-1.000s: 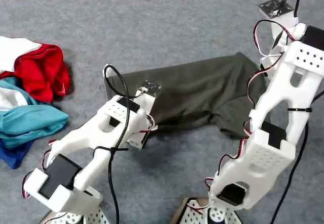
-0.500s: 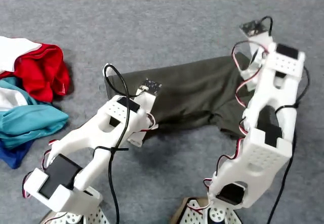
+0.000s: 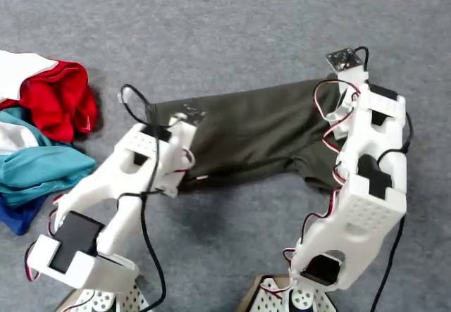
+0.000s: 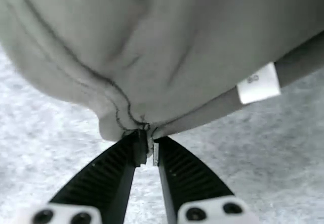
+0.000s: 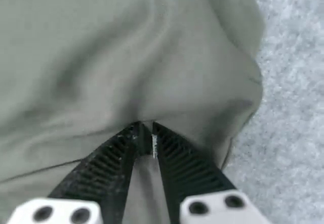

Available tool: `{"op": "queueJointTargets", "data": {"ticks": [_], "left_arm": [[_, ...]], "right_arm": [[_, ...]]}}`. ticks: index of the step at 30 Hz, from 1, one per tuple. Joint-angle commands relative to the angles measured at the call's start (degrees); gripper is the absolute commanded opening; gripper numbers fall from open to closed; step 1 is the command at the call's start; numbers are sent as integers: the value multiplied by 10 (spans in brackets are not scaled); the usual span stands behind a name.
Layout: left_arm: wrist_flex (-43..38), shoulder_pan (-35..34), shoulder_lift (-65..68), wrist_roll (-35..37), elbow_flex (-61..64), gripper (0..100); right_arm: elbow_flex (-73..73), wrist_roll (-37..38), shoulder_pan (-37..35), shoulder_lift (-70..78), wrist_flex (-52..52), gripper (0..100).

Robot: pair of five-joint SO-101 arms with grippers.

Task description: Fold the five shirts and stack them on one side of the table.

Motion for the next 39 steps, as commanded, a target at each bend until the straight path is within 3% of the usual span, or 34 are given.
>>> {"op": "queueJointTargets", "data": {"ticks": [1, 9, 14, 20, 25, 36, 39], "left_arm": [[6, -34, -5, -12, -17, 19], [55, -35, -5, -12, -44, 19], [134, -39, -6, -11, -113, 19], [236, -40, -31, -11, -244, 32], [265, -35, -116, -11, -292, 84], [234, -39, -185, 10, -272, 98], [171, -40, -168, 48, -245, 98]], "right_arm": [[-65, -2, 14, 21, 36, 45], [-130, 1, 14, 60, 90, 45], [-129, 23, 14, 7, 127, 51], [-129, 53, 12, -89, 174, 166], [-129, 71, 20, -160, 215, 192], [-107, 158, 107, -195, 320, 186], [-45, 162, 117, -197, 314, 87]]}}
